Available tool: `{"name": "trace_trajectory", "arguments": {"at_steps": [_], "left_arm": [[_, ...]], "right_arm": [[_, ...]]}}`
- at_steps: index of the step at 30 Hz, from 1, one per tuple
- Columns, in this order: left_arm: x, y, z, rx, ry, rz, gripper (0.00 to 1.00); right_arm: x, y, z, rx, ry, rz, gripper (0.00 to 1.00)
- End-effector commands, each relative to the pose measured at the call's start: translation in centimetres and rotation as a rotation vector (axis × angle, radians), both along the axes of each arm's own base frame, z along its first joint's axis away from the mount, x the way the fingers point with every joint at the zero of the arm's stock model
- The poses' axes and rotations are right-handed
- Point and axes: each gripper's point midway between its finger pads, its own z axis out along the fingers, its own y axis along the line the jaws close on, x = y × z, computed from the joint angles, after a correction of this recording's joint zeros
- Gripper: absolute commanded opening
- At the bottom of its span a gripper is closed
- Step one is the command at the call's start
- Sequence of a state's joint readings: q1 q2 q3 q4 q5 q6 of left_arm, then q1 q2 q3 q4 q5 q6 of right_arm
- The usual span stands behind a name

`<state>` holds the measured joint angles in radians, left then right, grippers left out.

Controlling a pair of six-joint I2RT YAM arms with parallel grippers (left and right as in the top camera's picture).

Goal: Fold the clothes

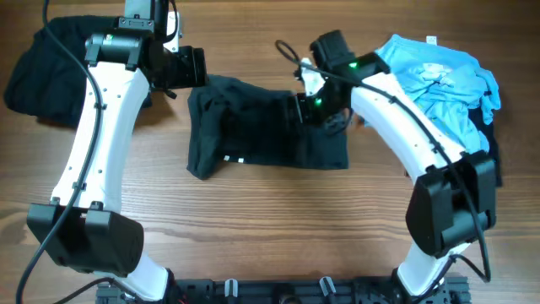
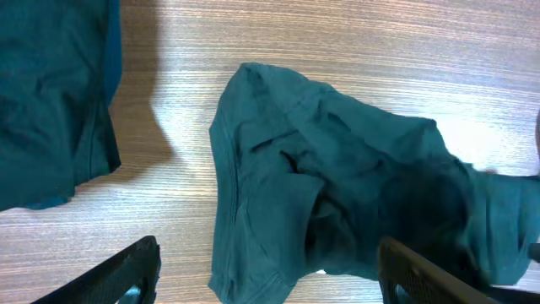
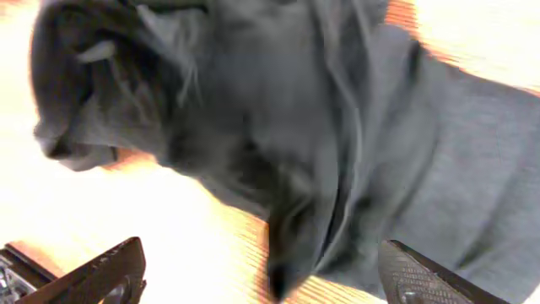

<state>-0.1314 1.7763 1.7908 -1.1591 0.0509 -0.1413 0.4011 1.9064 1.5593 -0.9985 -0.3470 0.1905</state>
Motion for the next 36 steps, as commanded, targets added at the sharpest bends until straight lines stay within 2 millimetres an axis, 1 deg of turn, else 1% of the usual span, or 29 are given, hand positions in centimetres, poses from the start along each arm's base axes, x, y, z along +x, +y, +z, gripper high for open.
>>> {"name": "trace_trajectory", "arguments": {"at_steps": [1, 4, 5, 6, 7, 8, 10, 11, 14, 16, 19, 20, 21, 22, 25, 26, 27, 28, 29, 30, 31, 32, 33, 34, 35, 36], "left_arm": [[0.1, -0.3, 0.5, -0.011, -0.015, -0.004, 0.82], [0.1, -0.3, 0.5, -0.011, -0.015, -0.004, 0.82], [0.1, -0.3, 0.5, -0.011, -0.015, -0.004, 0.82], [0.1, -0.3, 0.5, -0.011, -0.015, -0.004, 0.82], [0.1, -0.3, 0.5, -0.011, -0.015, -0.004, 0.82], [0.1, -0.3, 0.5, -0.011, -0.015, -0.004, 0.82], [0.1, -0.3, 0.5, -0.011, -0.015, -0.004, 0.82], [0.1, -0.3, 0.5, -0.011, -0.015, -0.004, 0.82], [0.2, -0.3, 0.5, -0.011, -0.015, -0.004, 0.82], [0.2, -0.3, 0.5, -0.011, -0.015, -0.004, 0.82], [0.2, -0.3, 0.5, -0.012, -0.016, -0.004, 0.83], [0.2, -0.3, 0.5, -0.012, -0.016, -0.004, 0.83], [0.2, -0.3, 0.5, -0.012, -0.016, -0.004, 0.84], [0.2, -0.3, 0.5, -0.015, -0.015, -0.005, 0.85], [0.2, -0.3, 0.5, -0.015, -0.015, -0.005, 0.89], [0.2, -0.3, 0.5, -0.015, -0.015, -0.005, 0.92], [0.2, -0.3, 0.5, -0.015, -0.015, -0.006, 0.96], [0.2, -0.4, 0.5, -0.019, -0.015, -0.008, 1.0], [0.2, -0.5, 0.5, -0.022, -0.012, -0.009, 1.0], [0.2, -0.4, 0.3, -0.021, -0.009, -0.009, 1.0], [0.1, -0.4, 0.2, -0.02, -0.001, -0.008, 1.0], [0.0, -0.4, -0.1, -0.018, 0.008, -0.008, 1.0], [-0.1, -0.4, -0.4, -0.017, 0.022, -0.008, 1.0], [-0.3, -0.4, -1.1, -0.014, 0.05, -0.007, 1.0], [-0.5, -0.3, -1.8, -0.016, 0.082, -0.007, 1.0], [-0.7, -0.6, -3.6, -0.06, 0.15, -0.009, 1.0]], "right_arm": [[-0.3, 0.6, -0.1, 0.035, 0.024, -0.008, 0.88], [0.0, 0.0, -0.1, 0.033, 0.028, -0.026, 0.8], [0.1, -0.1, -0.2, 0.03, 0.027, -0.029, 0.75], [0.1, -0.1, -0.2, 0.028, 0.027, -0.03, 0.66], [0.0, -0.5, -0.6, 0.001, 0.029, -0.047, 0.5], [-0.2, -0.7, -1.0, -0.025, 0.038, -0.069, 0.41], [-1.1, -0.5, -2.3, -0.05, 0.063, -0.07, 0.27], [-1.8, -0.3, -3.4, -0.058, 0.088, -0.076, 0.2], [-3.0, 0.5, -5.6, -0.058, 0.109, -0.073, 0.1], [-3.7, 2.0, -6.3, -0.012, 0.116, -0.03, 0.04], [-4.4, 4.8, -6.2, 0.039, 0.06, 0.084, 0.05], [-4.5, 5.5, -6.1, 0.047, 0.041, 0.113, 0.06], [-4.7, 6.2, -6.0, 0.053, 0.026, 0.139, 0.09], [-4.8, 6.8, -5.9, 0.06, 0.011, 0.155, 0.11], [-4.1, 7.5, -5.2, 0.092, -0.015, 0.161, 0.12], [-3.6, 7.7, -4.4, 0.126, -0.023, 0.172, 0.12], [-3.1, 8.1, -3.0, 0.177, -0.036, 0.191, 0.14], [-2.6, 8.2, -1.6, 0.212, -0.047, 0.192, 0.21], [-1.6, 7.9, 0.2, 0.235, -0.069, 0.176, 0.28], [-0.7, 7.4, 1.6, 0.24, -0.089, 0.16, 0.37], [0.2, 6.7, 3.3, 0.248, -0.115, 0.144, 0.44], [1.0, 5.9, 4.7, 0.25, -0.138, 0.123, 0.55], [1.7, 4.9, 5.9, 0.245, -0.158, 0.102, 0.62], [2.7, 3.0, 7.2, 0.227, -0.182, 0.066, 0.74], [3.6, 1.0, 7.8, 0.2, -0.194, 0.018, 0.77], [4.7, -3.2, 7.7, 0.161, -0.185, -0.068, 0.8]]}}
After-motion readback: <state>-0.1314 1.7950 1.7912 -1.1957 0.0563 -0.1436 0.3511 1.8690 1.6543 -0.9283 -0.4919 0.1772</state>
